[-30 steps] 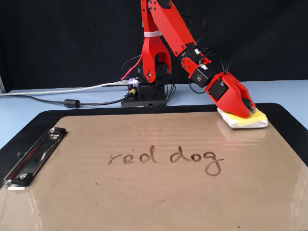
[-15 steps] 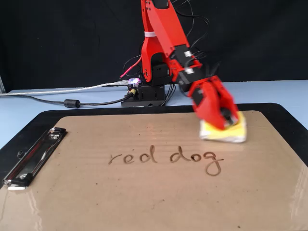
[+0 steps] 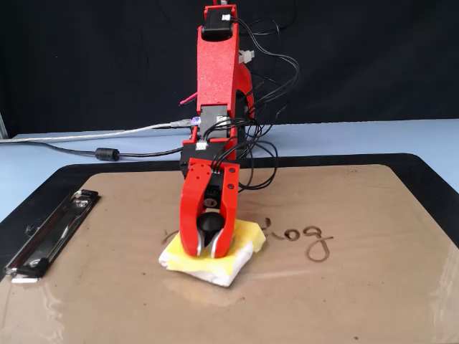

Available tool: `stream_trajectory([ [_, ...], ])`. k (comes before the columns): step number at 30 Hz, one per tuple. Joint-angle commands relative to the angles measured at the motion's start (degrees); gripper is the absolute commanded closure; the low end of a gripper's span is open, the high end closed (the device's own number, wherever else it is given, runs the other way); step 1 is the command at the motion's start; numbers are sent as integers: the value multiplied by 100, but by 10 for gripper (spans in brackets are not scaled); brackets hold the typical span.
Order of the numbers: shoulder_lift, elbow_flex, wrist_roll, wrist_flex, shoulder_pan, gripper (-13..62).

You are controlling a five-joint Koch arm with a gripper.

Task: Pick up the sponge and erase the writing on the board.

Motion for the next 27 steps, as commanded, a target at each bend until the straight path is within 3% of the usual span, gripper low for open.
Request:
stream_trajectory([
  [1,299,615,193,-53,360,573],
  [6,721,1239,360,-290,1081,573],
  [12,-1433,-1318,343,-308,1055,573],
  [15,-765,-229,334,-352,1046,573],
  [18,923,1837,290,-615,1002,573],
  [21,1239,2048,193,-659,861,573],
  [23,773,1283,-97,-642,431,573],
  [26,-1063,-853,-343,-633,264,573],
  [27,-1204,-1090,-369,-615,229,573],
])
